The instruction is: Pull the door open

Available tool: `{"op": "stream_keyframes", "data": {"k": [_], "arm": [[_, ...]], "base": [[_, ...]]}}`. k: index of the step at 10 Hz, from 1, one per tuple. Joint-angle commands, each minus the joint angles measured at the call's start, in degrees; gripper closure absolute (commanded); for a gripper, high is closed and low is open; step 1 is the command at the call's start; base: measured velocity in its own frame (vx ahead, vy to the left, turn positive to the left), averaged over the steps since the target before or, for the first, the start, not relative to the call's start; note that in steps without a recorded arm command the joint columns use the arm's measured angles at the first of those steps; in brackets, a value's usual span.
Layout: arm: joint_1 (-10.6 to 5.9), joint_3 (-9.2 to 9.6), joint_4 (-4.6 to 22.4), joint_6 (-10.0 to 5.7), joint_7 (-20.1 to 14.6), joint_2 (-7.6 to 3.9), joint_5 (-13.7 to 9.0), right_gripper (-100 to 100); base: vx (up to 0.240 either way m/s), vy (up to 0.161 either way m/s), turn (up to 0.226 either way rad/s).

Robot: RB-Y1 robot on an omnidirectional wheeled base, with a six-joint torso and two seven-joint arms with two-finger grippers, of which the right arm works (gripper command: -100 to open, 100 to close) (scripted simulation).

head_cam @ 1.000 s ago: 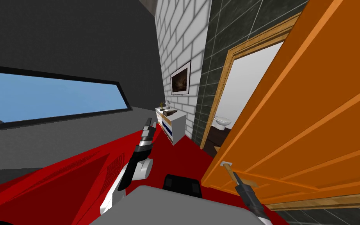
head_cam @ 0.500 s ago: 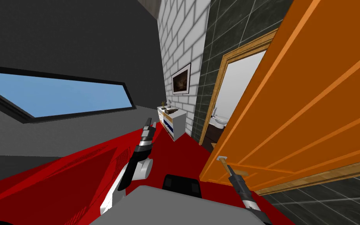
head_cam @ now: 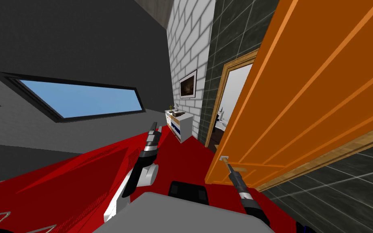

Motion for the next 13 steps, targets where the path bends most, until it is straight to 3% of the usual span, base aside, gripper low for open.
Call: {"op": "stream_keyframes", "data": {"k": [1, 2, 7, 12, 13], "arm": [[-0.34, 1.17, -1.02, 1.67, 0.34, 0.66, 0.23, 100], [-1.59, 1.93, -1.21, 2.86, 1.03, 1.09, 0.04, 100], [-3.57, 3.14, -1.51, 4.73, 2.12, 1.79, -0.26, 100], [-7.24, 5.38, -2.08, 8.21, 4.14, 3.07, -0.80, 100], [-7.15, 5.51, -1.12, 7.50, 3.96, 3.42, -0.55, 100]], "base": [[-0.175, -0.033, 0.035], [-0.153, -0.052, 0.023], [-0.105, -0.064, 0.032], [-0.117, -0.140, 0.055], [-0.024, -0.054, 0.056]]}}
